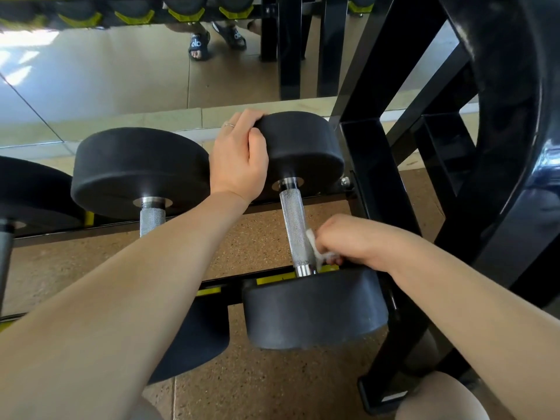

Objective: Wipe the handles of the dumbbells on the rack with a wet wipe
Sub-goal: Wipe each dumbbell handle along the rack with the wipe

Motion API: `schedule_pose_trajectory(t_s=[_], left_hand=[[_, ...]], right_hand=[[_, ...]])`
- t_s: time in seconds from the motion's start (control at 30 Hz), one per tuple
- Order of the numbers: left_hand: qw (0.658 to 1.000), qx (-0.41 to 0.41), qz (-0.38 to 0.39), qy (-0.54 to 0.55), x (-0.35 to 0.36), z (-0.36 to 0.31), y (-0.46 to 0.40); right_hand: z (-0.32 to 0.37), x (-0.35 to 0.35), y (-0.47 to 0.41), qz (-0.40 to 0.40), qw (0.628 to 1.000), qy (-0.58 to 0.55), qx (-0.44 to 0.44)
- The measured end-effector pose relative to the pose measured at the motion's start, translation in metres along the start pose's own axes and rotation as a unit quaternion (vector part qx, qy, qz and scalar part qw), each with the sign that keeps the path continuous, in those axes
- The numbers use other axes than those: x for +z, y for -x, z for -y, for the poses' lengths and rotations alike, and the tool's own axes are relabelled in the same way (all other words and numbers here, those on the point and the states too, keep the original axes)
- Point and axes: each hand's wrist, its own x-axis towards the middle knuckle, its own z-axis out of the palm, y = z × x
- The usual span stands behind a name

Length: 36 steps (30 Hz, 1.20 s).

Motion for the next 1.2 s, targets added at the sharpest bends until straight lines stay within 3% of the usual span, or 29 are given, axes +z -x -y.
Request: schedule_pose_trajectory(t_s=[0.13,0.17,0.23,0.3,0.33,0.43,0.6,0.67,0.73,0.8,0.83,0.97,1.07,1.2], left_hand=[[1.000,0.002,-0.003,-0.003,0.000,0.000,0.000],[1.000,0.001,-0.004,-0.008,0.000,-0.001,0.000],[1.000,-0.008,-0.004,-0.011,0.001,-0.002,0.000],[1.000,-0.009,-0.004,-0.017,0.001,-0.001,0.000],[1.000,-0.006,-0.005,-0.022,0.001,-0.001,0.000],[1.000,0.004,-0.007,-0.020,0.000,0.000,-0.001],[1.000,0.001,-0.010,-0.027,0.001,0.000,-0.001],[1.000,0.001,-0.011,-0.028,0.001,0.001,-0.001],[1.000,0.003,-0.012,-0.028,0.001,0.001,0.000],[0.999,0.004,-0.013,-0.032,0.001,0.001,0.000],[0.999,0.003,-0.014,-0.032,0.001,0.001,0.000],[0.999,0.002,-0.017,-0.033,0.001,0.000,0.001],[0.999,-0.004,-0.019,-0.031,0.001,0.001,0.001],[0.999,-0.007,-0.019,-0.033,0.000,-0.002,0.001]], right_hand=[[0.010,-0.017,0.014,0.038,0.991,0.127,-0.027],[0.015,-0.023,0.015,0.000,0.991,0.128,-0.047],[0.023,-0.030,0.011,-0.153,0.978,0.089,-0.111],[0.030,-0.020,0.007,-0.290,0.934,0.052,-0.200],[0.030,-0.011,0.004,-0.321,0.913,0.081,-0.237],[0.022,0.014,-0.013,-0.320,0.870,0.235,-0.292],[0.020,0.015,-0.014,-0.328,0.872,0.235,-0.278],[0.009,0.012,-0.019,-0.307,0.910,0.177,-0.218],[-0.004,0.006,-0.027,-0.216,0.969,0.002,-0.116],[-0.006,0.004,-0.028,-0.123,0.971,-0.201,-0.043],[-0.005,0.003,-0.027,-0.101,0.969,-0.222,-0.038],[0.000,-0.002,-0.009,-0.015,0.996,0.035,-0.076],[0.001,-0.005,0.010,0.072,0.964,0.235,-0.098],[0.013,-0.008,0.022,0.077,0.938,0.311,-0.132]])
